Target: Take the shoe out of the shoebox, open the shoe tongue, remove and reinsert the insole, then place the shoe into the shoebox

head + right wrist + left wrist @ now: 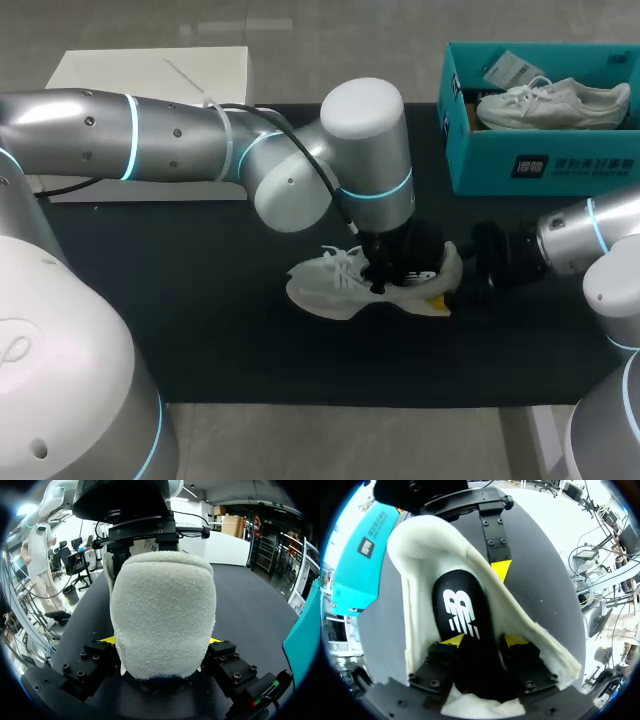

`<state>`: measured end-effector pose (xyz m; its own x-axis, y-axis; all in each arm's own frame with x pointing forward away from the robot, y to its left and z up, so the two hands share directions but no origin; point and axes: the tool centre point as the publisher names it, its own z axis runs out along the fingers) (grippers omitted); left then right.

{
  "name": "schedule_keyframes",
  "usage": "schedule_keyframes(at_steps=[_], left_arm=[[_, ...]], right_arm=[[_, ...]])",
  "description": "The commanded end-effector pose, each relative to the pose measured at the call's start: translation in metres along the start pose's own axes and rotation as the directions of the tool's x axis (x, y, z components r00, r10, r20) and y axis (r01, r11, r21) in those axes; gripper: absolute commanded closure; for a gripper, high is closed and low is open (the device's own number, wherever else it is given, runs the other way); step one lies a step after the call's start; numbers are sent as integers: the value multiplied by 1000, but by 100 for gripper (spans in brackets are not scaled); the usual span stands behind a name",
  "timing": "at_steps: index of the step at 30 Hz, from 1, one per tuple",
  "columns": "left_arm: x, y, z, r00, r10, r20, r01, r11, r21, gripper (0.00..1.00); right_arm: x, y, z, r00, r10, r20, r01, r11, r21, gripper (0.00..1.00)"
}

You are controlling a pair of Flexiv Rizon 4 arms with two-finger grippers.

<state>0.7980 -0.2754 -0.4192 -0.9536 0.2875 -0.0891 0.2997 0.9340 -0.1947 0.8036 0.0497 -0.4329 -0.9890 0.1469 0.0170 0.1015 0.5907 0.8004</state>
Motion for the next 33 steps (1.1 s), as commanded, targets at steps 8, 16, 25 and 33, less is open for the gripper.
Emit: schedule_keyframes(at_steps=[8, 16, 25, 33], left_arm=[[-12, 13, 54, 982, -60, 176, 58, 998, 12, 58], [-16, 14, 59, 966, -89, 243, 93, 996, -4, 56], [-17, 6, 74, 965, -87, 249, 94, 995, -15, 64], [-20, 0, 85, 974, -88, 208, 94, 995, -20, 64]], right_arm=[[-1, -3, 6, 1000, 2, 1, -2, 1000, 1, 100], [-1, -3, 6, 1000, 2, 1, -2, 1000, 1, 100], [-1, -3, 6, 1000, 2, 1, -2, 1000, 1, 100], [-1, -3, 6, 1000, 2, 1, -2, 1000, 1, 100]])
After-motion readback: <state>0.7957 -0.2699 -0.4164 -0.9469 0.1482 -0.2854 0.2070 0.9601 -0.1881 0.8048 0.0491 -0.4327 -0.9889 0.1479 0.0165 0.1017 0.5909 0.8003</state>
